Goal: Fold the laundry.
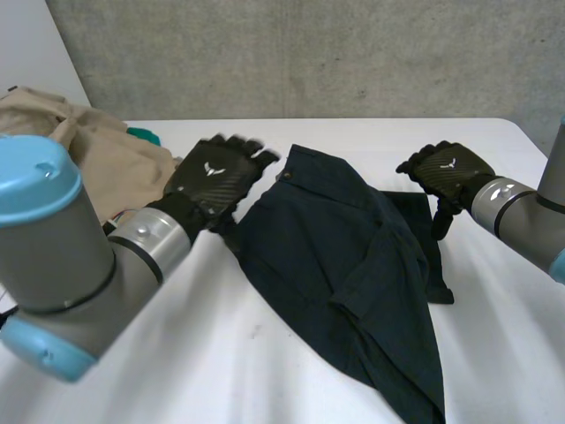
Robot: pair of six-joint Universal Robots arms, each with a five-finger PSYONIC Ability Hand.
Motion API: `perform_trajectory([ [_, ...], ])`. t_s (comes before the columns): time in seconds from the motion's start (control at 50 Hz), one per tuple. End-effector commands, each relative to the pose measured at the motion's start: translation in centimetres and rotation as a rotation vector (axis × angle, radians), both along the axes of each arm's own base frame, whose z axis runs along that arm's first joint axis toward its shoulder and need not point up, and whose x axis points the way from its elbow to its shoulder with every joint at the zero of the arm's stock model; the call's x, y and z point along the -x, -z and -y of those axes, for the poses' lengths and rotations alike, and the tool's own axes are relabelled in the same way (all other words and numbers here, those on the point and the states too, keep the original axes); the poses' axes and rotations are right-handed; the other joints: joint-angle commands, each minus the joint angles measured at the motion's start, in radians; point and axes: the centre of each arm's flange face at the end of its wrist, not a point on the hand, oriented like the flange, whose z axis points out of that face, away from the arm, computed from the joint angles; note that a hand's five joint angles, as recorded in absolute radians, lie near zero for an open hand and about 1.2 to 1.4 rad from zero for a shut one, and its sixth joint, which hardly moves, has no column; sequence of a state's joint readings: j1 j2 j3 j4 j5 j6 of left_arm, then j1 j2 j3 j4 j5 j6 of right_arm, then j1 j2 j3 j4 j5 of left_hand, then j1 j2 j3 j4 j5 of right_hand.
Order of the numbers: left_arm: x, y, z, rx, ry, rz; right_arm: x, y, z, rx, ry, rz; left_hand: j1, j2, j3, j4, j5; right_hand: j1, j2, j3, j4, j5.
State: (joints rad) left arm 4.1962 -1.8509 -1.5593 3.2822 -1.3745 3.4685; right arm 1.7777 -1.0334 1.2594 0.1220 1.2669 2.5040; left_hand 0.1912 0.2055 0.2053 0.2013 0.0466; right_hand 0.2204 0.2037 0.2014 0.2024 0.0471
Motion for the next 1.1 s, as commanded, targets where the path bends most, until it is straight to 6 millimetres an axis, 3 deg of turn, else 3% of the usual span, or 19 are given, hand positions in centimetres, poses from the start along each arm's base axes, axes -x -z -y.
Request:
perform_trajectory([
  [0.02,-1.7,3.9,3.5,-0.105,-0.03,0.07,0.0,0.6,0.0,-0.01,-0.002,-0.013,-0.017,-0.031,-0.031,-0.027,-0.047,-0.046,-0.029,-0.027,-0.028,-0.047],
  [0.2,-0.8,5.3,4.8,-0.078,-0.022,0.08,-0.1,0.8,0.0,-0.012,-0.003,-0.012,0.031,0.016,0.017,0.021,0.001,-0.046,-0.029,-0.027,-0.028,-0.047],
  [0.32,-0.5,7.5,6.4,-0.076,0.008,0.153,-0.1,1.0,-0.1,-0.018,-0.003,-0.017,0.131,0.117,0.117,0.121,0.101,-0.046,-0.029,-0.027,-0.028,-0.047],
  [0.72,1.8,11.5,8.2,-0.056,0.138,0.22,-0.1,2.3,0.0,-0.037,-0.008,-0.039,0.348,0.334,0.334,0.338,0.318,-0.046,-0.029,-0.027,-0.028,-0.047],
  [0.82,2.4,12.2,8.7,-0.033,0.134,0.238,-0.1,2.5,0.0,-0.036,-0.012,-0.047,0.629,0.615,0.615,0.619,0.599,-0.046,-0.029,-0.027,-0.028,-0.047],
  [0.84,2.6,12.3,9.1,-0.02,0.125,0.238,-0.1,2.6,0.0,-0.036,-0.011,-0.05,0.953,0.938,0.939,0.942,0.923,-0.046,-0.029,-0.027,-0.028,-0.047],
  [0.86,2.7,12.3,9.3,-0.016,0.118,0.237,-0.1,2.6,0.0,-0.035,-0.012,-0.051,1.078,1.064,1.064,1.068,1.048,-0.046,-0.029,-0.027,-0.028,-0.047],
  [0.9,2.9,12.2,9.9,0.008,0.091,0.234,0.0,2.6,0.1,-0.036,-0.012,-0.052,1.205,1.19,1.191,1.195,1.175,-0.046,-0.029,-0.027,-0.028,-0.047],
  [0.98,3.0,12.0,11.7,0.074,-0.004,0.234,0.2,2.6,0.3,-0.032,-0.004,-0.055,1.205,1.191,1.191,1.195,1.175,-0.046,-0.029,-0.027,-0.028,-0.047],
  [1.02,2.8,10.9,12.9,0.135,-0.067,0.23,0.4,2.3,0.5,-0.024,0.002,-0.054,1.205,1.191,1.191,1.195,1.175,-0.046,-0.029,-0.027,-0.028,-0.047],
  [1.04,2.7,10.0,13.4,0.161,-0.089,0.22,0.5,2.3,0.5,-0.025,0.005,-0.053,1.205,1.191,1.191,1.195,1.175,-0.046,-0.029,-0.027,-0.028,-0.047],
  [1.1,2.5,4.7,15.5,0.317,-0.174,0.131,0.7,2.0,0.7,-0.015,0.01,-0.05,1.205,1.191,1.191,1.195,1.175,-0.046,-0.029,-0.027,-0.028,-0.047],
])
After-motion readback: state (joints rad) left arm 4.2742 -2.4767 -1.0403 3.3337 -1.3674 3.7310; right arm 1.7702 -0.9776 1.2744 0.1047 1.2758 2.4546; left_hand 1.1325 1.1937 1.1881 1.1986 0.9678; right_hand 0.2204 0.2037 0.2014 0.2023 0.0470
